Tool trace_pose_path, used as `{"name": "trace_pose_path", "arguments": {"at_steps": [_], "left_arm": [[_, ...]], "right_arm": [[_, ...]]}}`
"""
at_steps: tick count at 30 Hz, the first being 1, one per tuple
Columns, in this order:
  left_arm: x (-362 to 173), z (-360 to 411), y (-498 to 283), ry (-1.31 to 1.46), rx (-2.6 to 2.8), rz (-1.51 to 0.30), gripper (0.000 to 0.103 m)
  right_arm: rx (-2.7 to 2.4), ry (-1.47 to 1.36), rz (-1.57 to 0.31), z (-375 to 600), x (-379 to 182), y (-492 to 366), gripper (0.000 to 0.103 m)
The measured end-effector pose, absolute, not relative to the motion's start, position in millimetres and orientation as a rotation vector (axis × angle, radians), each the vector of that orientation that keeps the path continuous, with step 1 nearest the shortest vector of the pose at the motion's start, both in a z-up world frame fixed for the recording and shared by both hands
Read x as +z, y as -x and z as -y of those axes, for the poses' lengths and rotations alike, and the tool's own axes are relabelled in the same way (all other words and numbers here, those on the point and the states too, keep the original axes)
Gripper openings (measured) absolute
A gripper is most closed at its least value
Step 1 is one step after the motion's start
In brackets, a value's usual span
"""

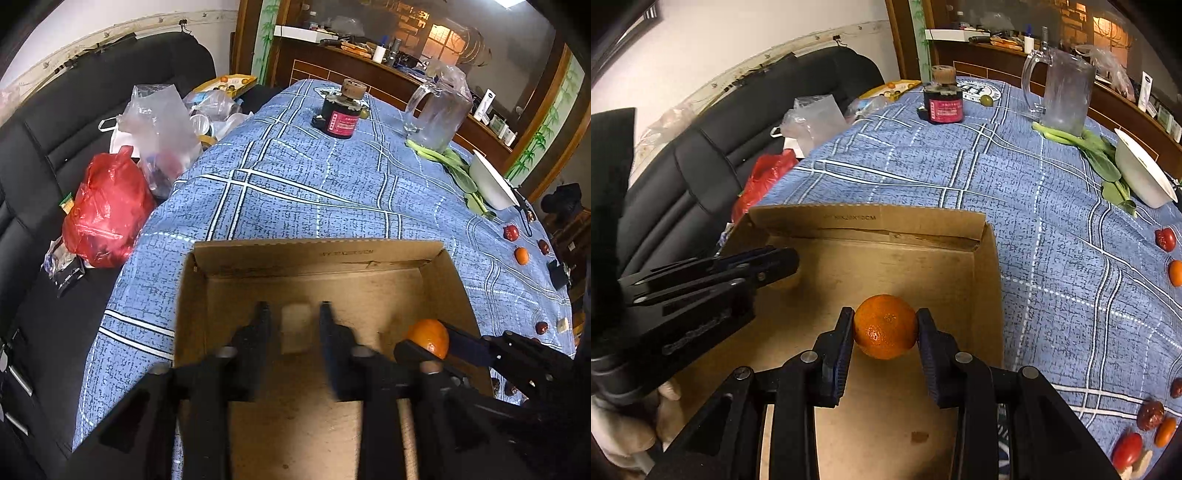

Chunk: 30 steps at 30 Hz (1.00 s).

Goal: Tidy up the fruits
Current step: 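Carry both items to the cardboard tray and open both tools, then grasp an orange with the right tool while the left tool grasps a round cake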

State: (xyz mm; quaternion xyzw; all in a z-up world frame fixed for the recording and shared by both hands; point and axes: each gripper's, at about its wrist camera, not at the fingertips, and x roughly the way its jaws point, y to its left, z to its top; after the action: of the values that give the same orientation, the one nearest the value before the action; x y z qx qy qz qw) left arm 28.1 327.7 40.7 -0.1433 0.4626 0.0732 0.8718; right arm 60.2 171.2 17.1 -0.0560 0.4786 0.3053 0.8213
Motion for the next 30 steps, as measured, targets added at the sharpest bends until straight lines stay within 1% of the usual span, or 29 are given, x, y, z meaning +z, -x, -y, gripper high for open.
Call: {"name": "trace_pose_path", "arguments": {"at_steps": [1,2,3,4,8,11,16,21,25,28,30], "left_arm": [[42,-328,-27,0.303,0.154,-0.962,0.052],[42,-330,-29,0.306,0.155,-0.955,0.056],[43,-330,-28,0.306,0.16,-0.951,0.056],[44,-331,-28,0.307,0.164,-0.949,0.056],[45,-336,-23,0.323,0.179,-0.937,0.057],[47,-341,-19,0.337,0.178,-0.919,0.057],[55,-339,-16,0.319,0.187,-0.885,0.057],[89,-325,11,0.302,0.141,-0.805,0.057],[121,-310,33,0.296,0.084,-0.74,0.063],[140,-291,42,0.276,0.045,-0.706,0.064],[145,-275,46,0.277,0.005,-0.7,0.064]], "right_arm": [[0.648,0.112,-1.024,-170,16,-61,0.042],[0.642,0.109,-1.022,-170,16,-62,0.051],[0.638,0.106,-1.01,-168,19,-61,0.061],[0.637,0.101,-0.996,-165,23,-58,0.063],[0.66,0.068,-0.94,-142,50,-36,0.063],[0.613,0.115,-0.915,-113,61,-3,0.063],[0.571,0.132,-0.98,-71,37,47,0.063],[0.625,0.062,-1.058,-70,9,70,0.063],[0.698,0.064,-1.045,-90,11,93,0.065],[0.788,0.072,-1.047,-106,12,107,0.065],[0.789,0.102,-1.004,-106,16,114,0.065]]}}
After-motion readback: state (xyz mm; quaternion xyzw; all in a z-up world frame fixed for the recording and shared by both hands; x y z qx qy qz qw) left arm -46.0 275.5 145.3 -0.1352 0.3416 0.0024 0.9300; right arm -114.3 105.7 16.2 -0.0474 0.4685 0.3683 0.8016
